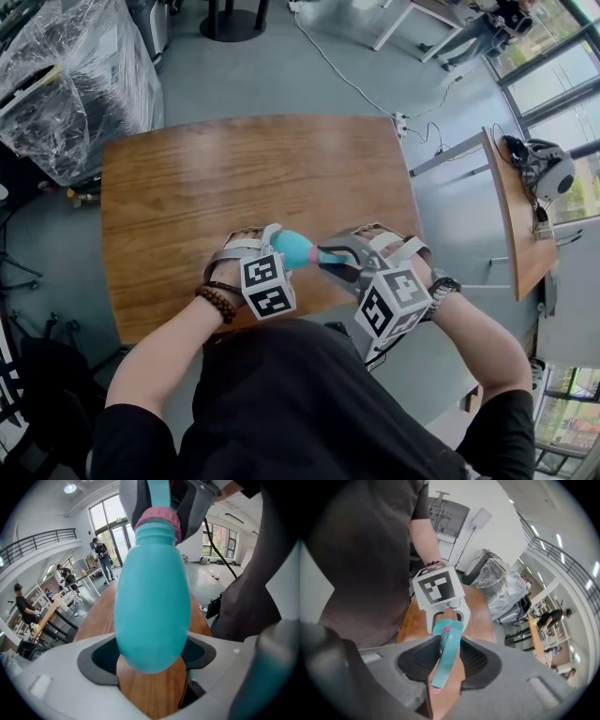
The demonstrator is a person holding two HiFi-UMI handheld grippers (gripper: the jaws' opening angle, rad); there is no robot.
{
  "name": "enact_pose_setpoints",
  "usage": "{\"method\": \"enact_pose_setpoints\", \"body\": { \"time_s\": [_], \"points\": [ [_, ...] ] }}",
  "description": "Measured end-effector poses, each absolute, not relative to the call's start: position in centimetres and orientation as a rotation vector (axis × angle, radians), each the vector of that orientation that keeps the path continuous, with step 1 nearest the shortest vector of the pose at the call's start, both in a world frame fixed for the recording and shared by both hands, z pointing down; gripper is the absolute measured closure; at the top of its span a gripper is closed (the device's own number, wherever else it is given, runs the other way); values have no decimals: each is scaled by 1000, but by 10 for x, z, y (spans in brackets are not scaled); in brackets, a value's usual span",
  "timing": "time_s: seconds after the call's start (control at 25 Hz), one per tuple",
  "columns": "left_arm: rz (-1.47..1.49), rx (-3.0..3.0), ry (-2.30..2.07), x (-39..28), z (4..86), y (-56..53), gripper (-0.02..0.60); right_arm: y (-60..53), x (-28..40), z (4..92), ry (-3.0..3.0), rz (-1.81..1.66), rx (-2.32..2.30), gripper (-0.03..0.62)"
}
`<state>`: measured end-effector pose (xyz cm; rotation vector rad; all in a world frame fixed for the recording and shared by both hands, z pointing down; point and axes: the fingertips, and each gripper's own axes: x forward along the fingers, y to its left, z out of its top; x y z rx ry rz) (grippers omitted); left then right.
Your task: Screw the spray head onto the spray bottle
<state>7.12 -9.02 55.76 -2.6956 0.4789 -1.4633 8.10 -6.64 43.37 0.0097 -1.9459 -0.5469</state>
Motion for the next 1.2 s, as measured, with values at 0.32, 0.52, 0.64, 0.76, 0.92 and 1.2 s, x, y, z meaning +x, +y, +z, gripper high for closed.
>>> {"method": "enact_pose_setpoints", "body": {
  "time_s": [0.32, 0.52, 0.64, 0.76, 0.92, 1.2],
  "points": [
    [-1592, -2648, 289, 68, 560, -78, 166, -56, 81, 424, -1543, -1172, -260, 477],
    [-1614, -2648, 201, 70, 557, -75, 167, -53, 94, 430, -1302, -1447, -452, 479],
    [-1625, -2633, 159, 69, 555, -73, 167, -47, 93, 430, -1262, -1549, -529, 479],
    [-1639, -2617, 121, 68, 554, -71, 168, -45, 92, 432, -1229, -1610, -578, 479],
    [-1666, -2598, 72, 64, 555, -70, 169, -48, 90, 432, -1195, -1649, -612, 479],
    [-1682, -2598, -2, 68, 555, -64, 169, -47, 93, 437, -1174, -1662, -643, 479]
  ]
}}
